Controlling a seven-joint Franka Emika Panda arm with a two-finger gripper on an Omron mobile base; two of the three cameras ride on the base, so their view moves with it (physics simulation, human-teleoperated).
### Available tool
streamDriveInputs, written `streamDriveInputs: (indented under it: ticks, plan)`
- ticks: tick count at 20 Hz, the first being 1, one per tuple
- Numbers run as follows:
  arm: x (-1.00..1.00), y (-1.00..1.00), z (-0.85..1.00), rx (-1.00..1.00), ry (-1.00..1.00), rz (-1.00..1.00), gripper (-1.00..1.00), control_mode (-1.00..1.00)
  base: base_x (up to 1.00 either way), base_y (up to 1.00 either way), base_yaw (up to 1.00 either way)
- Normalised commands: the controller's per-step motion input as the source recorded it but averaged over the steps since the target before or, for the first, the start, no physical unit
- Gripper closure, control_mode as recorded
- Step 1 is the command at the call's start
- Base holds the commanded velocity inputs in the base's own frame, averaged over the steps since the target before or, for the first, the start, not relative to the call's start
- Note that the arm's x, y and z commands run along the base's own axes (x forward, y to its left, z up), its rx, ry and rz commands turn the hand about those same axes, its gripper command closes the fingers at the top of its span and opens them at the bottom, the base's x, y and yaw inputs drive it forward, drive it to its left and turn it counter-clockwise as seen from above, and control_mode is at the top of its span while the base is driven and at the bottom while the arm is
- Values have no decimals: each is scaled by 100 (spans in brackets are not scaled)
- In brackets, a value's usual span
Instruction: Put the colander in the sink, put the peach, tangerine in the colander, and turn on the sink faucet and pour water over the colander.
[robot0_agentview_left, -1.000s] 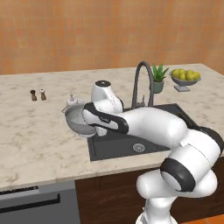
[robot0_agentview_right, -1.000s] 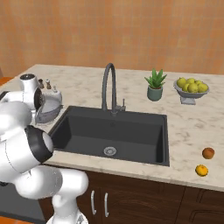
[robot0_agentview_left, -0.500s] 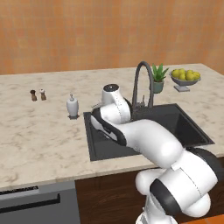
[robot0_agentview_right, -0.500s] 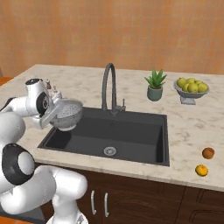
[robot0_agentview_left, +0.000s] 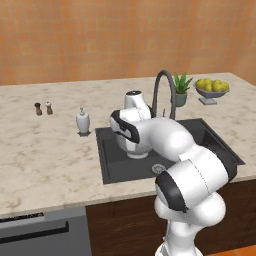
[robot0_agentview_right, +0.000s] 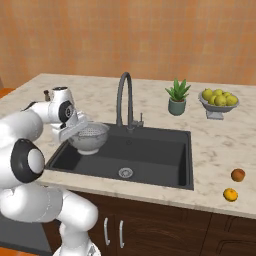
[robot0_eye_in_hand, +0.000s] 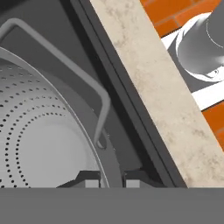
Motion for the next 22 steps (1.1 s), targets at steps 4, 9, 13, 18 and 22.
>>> streamDriveInputs:
  ticks: [4,9,13,18,22]
  plan:
    - [25,3,-26,-6,0,-52,100,-100,0,0,0]
    - [34,11,-30,0,0,-66,100,-100,0,0,0]
    - [25,49,-32,-2,0,-61,100,-100,0,0,0]
    - [43,46,-21,-6,1,-59,100,-100,0,0,0]
    - [41,38,-21,-20,7,-63,100,-100,0,0,0]
